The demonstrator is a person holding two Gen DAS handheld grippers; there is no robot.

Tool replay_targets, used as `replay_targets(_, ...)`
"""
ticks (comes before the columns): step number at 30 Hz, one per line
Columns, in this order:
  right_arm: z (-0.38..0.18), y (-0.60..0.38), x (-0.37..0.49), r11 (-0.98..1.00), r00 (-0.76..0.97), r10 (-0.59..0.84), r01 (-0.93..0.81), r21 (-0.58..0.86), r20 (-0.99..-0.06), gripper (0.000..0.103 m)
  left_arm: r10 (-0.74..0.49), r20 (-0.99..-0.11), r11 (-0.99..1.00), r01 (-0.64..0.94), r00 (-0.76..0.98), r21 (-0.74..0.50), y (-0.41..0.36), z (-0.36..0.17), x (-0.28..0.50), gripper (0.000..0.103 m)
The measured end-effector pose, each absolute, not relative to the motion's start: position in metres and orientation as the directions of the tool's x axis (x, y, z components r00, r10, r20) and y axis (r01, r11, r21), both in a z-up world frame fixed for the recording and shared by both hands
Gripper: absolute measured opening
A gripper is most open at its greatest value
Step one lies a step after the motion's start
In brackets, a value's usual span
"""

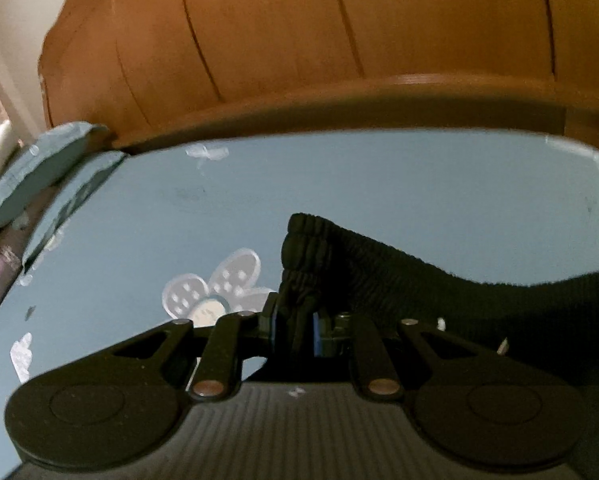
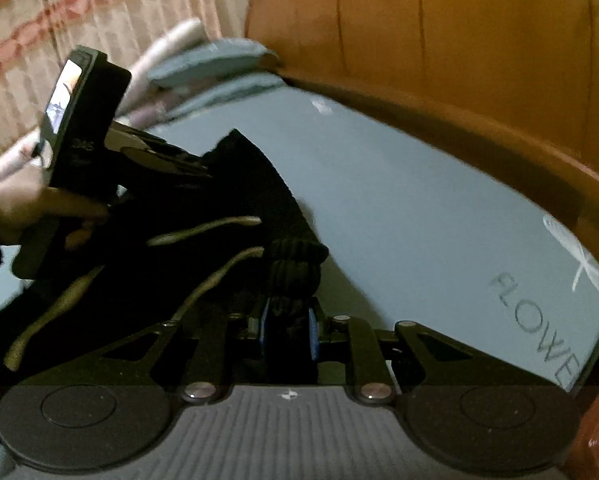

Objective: Fold clothes
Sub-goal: 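Lay the shorts flat on the bed with both grippers, waistband first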

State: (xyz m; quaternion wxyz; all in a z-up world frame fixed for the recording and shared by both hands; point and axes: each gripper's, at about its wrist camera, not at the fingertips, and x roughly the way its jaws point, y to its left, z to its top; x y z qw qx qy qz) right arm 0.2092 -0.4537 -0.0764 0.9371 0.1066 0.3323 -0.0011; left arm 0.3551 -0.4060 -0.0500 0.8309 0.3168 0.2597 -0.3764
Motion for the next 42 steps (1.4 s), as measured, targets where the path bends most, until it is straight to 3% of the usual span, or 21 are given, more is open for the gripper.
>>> replay_targets(6, -0.093, -0.455, 0.214, 0.975, 0.752, 0.007, 0.14, 0.17, -0.659, 0.032, -0.456, -0.7, 0.551, 0.792, 0.55, 0.264, -0.39, -0.043, 0.36, 0.021)
replay_targets(13, -0.071, -0.454, 0.208, 0.968, 0.799, 0.005, 0.148, 0.204, -0.601, 0.055, -0.503, -0.687, 0.571, 0.798, 0.524, 0.19, -0.337, 0.007, 0.333, 0.038)
replay_targets(18, -0.049, -0.437, 0.19, 0.969, 0.836, 0.053, 0.088, 0.229, -0.547, 0.063, -0.487, -0.706, 0.599, 0.785, 0.515, 0.159, -0.288, 0.029, 0.3, 0.039)
replay_targets(32, -0.024, -0.35, 0.147, 0.949, 0.817, 0.284, -0.165, 0.268, -0.502, 0.069, -0.394, -0.732, 0.778, 0.625, 0.555, 0.056, -0.111, 0.031, 0.221, 0.041)
replay_targets(42, -0.013, -0.311, 0.129, 0.939, 0.79, 0.34, -0.258, 0.226, -0.51, 0.07, -0.407, -0.733, 0.771, 0.635, 0.545, 0.044, -0.054, 0.006, 0.164, 0.041)
